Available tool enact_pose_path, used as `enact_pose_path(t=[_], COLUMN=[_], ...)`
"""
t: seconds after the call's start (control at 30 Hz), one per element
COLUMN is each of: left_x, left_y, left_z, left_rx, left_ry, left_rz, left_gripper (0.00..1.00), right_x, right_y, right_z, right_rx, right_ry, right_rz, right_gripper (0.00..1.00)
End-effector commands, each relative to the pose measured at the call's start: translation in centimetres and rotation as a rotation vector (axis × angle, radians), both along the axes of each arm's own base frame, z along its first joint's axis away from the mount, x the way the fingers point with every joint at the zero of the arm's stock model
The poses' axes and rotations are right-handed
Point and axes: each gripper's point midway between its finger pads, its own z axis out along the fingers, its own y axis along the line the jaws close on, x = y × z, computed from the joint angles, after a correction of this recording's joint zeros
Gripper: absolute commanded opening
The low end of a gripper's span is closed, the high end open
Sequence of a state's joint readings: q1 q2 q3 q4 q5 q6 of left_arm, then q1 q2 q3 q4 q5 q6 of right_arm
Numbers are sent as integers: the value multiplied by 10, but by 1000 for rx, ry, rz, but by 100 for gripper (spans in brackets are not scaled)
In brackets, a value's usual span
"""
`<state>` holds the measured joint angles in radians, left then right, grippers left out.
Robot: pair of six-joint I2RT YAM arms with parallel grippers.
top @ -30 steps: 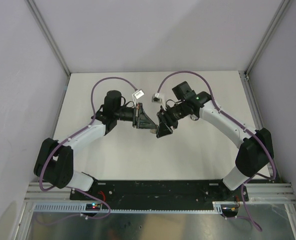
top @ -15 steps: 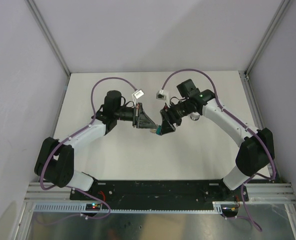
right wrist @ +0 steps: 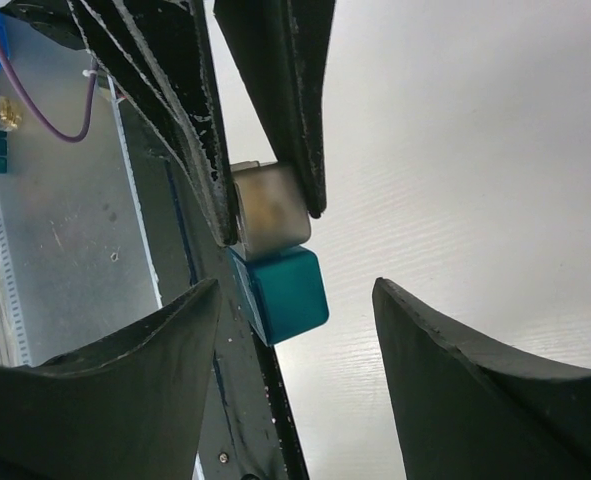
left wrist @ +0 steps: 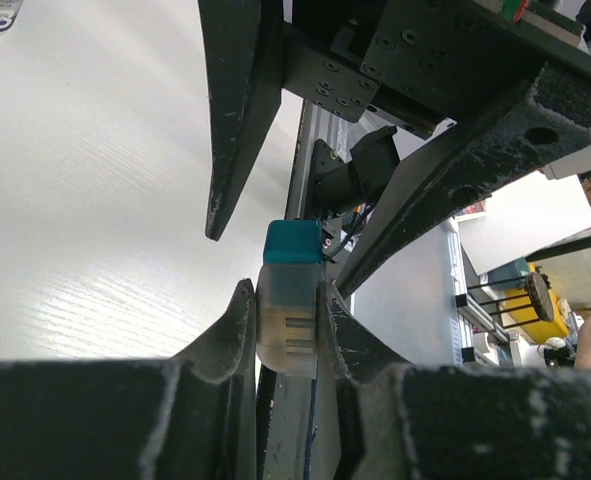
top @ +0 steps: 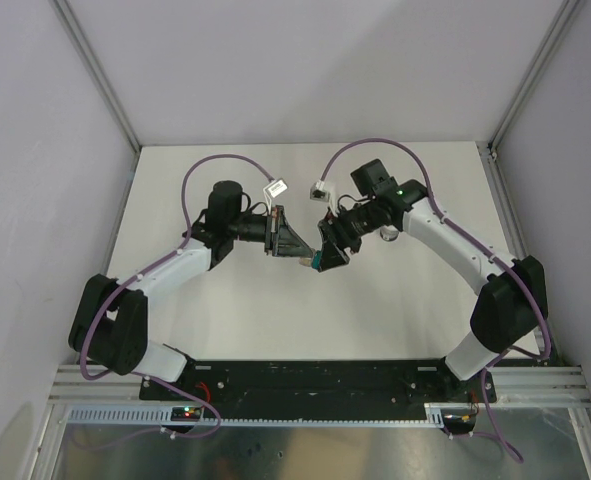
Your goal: Sort the pills into containers
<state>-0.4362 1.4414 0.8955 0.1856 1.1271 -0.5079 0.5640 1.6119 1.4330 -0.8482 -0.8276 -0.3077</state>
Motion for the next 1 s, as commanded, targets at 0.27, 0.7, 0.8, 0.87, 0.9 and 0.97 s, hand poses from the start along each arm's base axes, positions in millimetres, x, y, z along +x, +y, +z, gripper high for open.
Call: enact_pose_path(t=[0.27, 0.7, 0.8, 0.87, 0.9, 0.97], left_x=[1, 7, 13, 20, 25, 36], left_y=[2, 1, 3, 5, 6, 9], left_z=[7, 0, -3, -6, -8, -12], left_rx=[-15, -3, 5, 12, 17, 27], left_ry=[-39, -33, -34, -32, -28, -23], left_rz=[16, 28, 52, 74, 88, 119], left_gripper=[0, 0, 0, 0, 0, 0], right_x=[0, 1, 3, 7, 9, 15], right_y=[14, 9, 4, -1, -3, -11], right_z=[16, 19, 23, 26, 27, 30], right_rx=[36, 21, 19, 16, 15, 12], right_ry=[-34, -54, -74, -90, -97, -116], right_rz=[41, 19, 1, -17, -29, -64], right_gripper=[49, 70, 73, 75, 75, 76])
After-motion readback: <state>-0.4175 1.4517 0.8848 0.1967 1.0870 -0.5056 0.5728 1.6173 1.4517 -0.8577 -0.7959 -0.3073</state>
